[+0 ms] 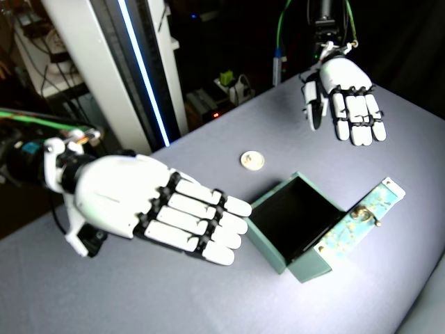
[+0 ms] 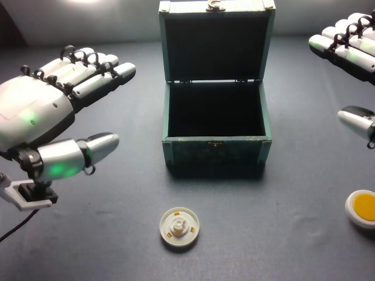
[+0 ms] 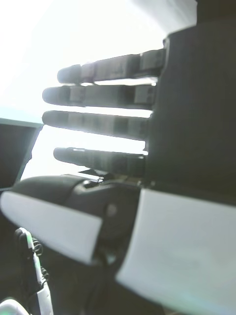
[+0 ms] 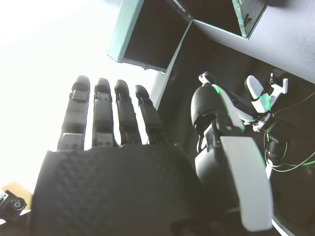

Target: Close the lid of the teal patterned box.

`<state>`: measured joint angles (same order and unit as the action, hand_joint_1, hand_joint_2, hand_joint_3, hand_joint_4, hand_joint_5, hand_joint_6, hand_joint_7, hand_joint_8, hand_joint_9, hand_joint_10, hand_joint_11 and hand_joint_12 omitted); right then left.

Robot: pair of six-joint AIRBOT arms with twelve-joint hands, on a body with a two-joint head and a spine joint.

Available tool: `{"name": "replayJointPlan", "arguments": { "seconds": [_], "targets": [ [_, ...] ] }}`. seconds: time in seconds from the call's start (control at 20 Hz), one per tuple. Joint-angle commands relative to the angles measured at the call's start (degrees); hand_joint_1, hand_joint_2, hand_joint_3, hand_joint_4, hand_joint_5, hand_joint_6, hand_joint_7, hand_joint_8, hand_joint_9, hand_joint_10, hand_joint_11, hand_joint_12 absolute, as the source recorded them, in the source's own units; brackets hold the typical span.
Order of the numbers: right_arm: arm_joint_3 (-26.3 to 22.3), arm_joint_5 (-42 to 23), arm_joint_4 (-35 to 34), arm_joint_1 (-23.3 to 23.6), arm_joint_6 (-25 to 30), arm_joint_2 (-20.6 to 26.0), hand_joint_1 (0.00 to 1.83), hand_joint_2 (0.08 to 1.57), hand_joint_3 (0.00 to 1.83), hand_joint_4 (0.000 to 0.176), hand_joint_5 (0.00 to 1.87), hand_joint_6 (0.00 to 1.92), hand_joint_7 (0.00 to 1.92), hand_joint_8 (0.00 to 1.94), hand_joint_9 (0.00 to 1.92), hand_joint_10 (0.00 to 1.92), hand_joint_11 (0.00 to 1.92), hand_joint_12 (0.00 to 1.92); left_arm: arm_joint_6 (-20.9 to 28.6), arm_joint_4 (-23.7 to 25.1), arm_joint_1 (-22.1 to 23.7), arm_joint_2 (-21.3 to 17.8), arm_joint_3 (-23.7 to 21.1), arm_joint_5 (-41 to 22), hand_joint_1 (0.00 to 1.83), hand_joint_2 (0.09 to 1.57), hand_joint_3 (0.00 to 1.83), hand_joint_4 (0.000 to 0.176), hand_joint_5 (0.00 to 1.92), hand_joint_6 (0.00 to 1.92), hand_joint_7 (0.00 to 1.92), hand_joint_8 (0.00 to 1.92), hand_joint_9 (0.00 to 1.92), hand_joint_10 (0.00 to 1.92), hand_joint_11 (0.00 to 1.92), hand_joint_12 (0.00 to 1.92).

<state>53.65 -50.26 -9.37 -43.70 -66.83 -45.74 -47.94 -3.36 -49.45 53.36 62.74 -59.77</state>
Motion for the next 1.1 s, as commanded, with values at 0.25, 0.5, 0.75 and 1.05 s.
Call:
{"name": "replayJointPlan", "arguments": {
  "seconds": [0.25, 0.5, 0.75, 1.05],
  "targets": [
    [0.8, -7.3, -0.7, 1.0, -0.1, -0.1, 0.43, 1.43, 0.01, 0.000, 0.00, 0.00, 0.00, 0.00, 0.00, 0.00, 0.00, 0.00, 0.6, 0.1, 1.4, 0.8, 0.9, -5.6, 0.01, 1.40, 0.01, 0.080, 0.00, 0.00, 0.00, 0.00, 0.00, 0.00, 0.00, 0.00],
    [3.4, -5.3, -1.4, 5.5, -0.1, -1.9, 0.39, 1.47, 0.00, 0.000, 0.05, 0.04, 0.02, 0.01, 0.05, 0.02, 0.00, 0.78, 1.5, 1.8, 3.7, 2.7, 2.4, -3.1, 0.10, 1.40, 0.00, 0.061, 0.00, 0.00, 0.00, 0.00, 0.00, 0.00, 0.00, 0.00],
    [9.7, 2.1, -1.4, 14.0, -0.1, -7.5, 0.24, 1.46, 0.00, 0.000, 0.00, 0.00, 0.00, 0.00, 0.00, 0.00, 0.00, 0.64, 3.0, 3.1, 5.4, 5.3, 4.5, 0.0, 0.16, 1.40, 0.00, 0.000, 0.00, 0.00, 0.00, 0.00, 0.00, 0.00, 0.00, 0.00],
    [17.8, 9.2, -3.8, 21.2, -0.1, -14.7, 0.15, 1.34, 0.00, 0.000, 0.00, 0.00, 0.00, 0.00, 0.04, 0.02, 0.00, 1.30, 4.3, 4.8, 7.6, 8.7, 7.2, 3.5, 0.19, 1.37, 0.00, 0.025, 0.01, 0.00, 0.00, 0.00, 0.00, 0.00, 0.01, 0.02]
  ]
}}
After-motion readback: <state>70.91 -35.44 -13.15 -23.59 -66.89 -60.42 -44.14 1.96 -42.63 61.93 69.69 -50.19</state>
